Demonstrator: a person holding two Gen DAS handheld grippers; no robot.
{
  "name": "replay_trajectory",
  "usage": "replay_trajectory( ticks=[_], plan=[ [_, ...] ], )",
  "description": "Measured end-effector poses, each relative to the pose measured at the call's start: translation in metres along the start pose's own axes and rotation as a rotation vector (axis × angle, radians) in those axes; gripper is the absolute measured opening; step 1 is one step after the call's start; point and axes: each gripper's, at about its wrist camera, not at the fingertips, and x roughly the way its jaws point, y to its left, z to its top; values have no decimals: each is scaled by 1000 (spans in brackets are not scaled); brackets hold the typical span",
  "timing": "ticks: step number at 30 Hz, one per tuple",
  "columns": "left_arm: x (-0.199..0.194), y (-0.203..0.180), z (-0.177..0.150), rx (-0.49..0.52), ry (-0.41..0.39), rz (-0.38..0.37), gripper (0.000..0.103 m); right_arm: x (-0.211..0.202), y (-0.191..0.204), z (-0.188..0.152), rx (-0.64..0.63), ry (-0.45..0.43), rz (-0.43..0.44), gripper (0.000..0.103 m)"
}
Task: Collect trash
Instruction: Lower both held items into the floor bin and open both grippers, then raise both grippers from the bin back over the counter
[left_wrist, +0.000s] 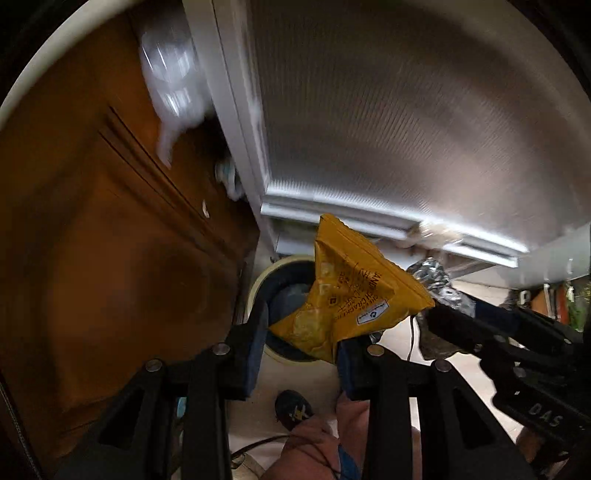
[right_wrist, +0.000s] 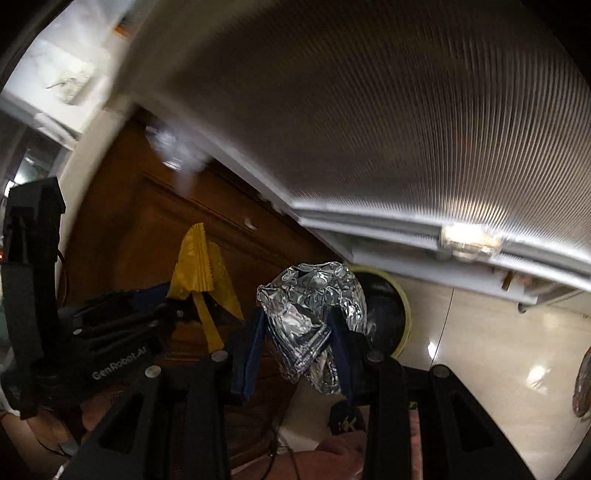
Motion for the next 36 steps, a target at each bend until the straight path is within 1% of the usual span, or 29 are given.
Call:
replay_trajectory(
  ticks=[2,5,7,10,12,13,14,15,16,18,20,24,28,36],
  plan=[
    [31,2,-1,-6,24,20,32,21,-12,-1,20,19,-5,35],
    [71,4,-6,-13,55,25,33,62,-35,-4,63,63,-2,35],
    [94,4,-7,-8,73,24,35,81,-42,-6,73,81,-5,35],
    [115,6,-9,3,85,27,40,113,-52,-7,102,120,8,37],
    [124,5,-13,8,95,37,48,129,-58,-9,124,142,3,38],
    [127,5,-15,6,103,41,49,133,-60,-8,133,150,6,38],
    [132,7,-15,3,112,43,53,139,-63,-8,146,162,13,40],
    [137,8,-15,-1,122,44,60,145,-65,-9,160,173,13,45],
    [139,10,-17,-10,133,45,64,147,-67,-10,164,175,13,47],
    [145,14,-19,-24,142,58,70,149,-66,-10,155,176,8,52],
    [149,20,-21,-39,145,63,74,148,-67,-9,145,175,5,52],
    [137,24,-23,-53,136,65,74,137,-59,-6,106,152,-14,52],
    [116,20,-22,-53,121,65,74,119,-45,1,58,122,-50,52],
    [45,16,-11,-59,70,46,74,59,-7,16,-1,44,-101,52]
  ],
)
